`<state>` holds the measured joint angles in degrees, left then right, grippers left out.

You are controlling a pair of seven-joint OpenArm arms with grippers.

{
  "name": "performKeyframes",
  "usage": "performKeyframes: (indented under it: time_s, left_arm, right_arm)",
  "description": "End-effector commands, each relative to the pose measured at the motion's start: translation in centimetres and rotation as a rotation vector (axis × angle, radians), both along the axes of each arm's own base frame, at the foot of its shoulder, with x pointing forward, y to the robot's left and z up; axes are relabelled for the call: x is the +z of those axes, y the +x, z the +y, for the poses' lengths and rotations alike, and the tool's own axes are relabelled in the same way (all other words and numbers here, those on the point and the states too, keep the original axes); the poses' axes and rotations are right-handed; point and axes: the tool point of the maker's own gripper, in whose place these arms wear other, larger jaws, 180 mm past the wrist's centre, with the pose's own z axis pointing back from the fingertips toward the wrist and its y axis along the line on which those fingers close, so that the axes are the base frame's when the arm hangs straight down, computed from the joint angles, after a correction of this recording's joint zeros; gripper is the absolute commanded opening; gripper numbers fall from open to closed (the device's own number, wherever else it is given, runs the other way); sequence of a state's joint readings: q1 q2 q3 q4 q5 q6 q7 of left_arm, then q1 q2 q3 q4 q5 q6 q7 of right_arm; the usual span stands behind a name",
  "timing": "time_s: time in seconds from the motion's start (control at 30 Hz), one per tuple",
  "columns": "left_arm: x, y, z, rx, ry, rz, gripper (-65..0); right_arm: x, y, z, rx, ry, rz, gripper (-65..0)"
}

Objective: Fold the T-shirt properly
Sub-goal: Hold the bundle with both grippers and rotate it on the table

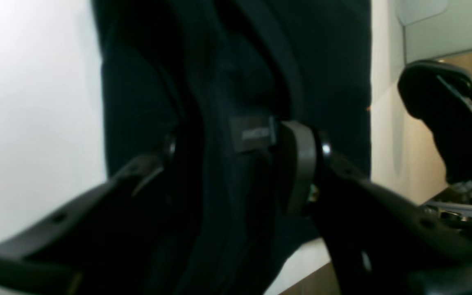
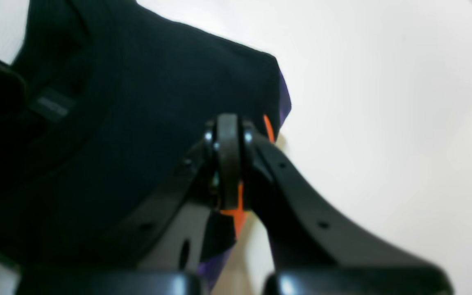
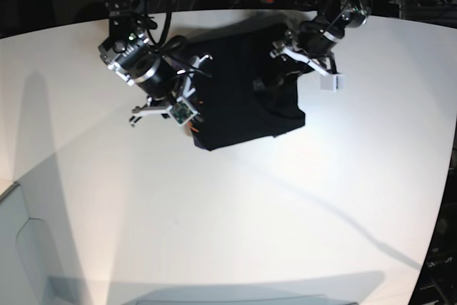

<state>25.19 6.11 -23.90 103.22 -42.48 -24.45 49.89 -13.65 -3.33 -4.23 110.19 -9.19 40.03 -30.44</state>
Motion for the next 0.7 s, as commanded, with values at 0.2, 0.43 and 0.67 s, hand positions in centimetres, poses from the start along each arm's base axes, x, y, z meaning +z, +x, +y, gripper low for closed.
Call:
performKeyframes:
  time_s: [0.2, 0.43, 0.67]
  left_arm:
    - [1.3, 0.7, -0.2, 0.004, -0.018, -0.054, -47.4]
    - [1.5, 0.6, -0.3, 0.002, -0.021, -0.058, -64.4]
    - [3.4, -0.2, 0.3, -0.002, 0.025, -0.100, -65.0]
  right_arm:
    - [1.4, 0.5, 0.5, 0.004, 0.035, -0.045, -65.0]
    - [1.4, 0.5, 0.5, 0.004, 0.035, -0.044, -65.0]
    - [1.3, 0.4, 0.5, 0.004, 0.035, -0.042, -65.0]
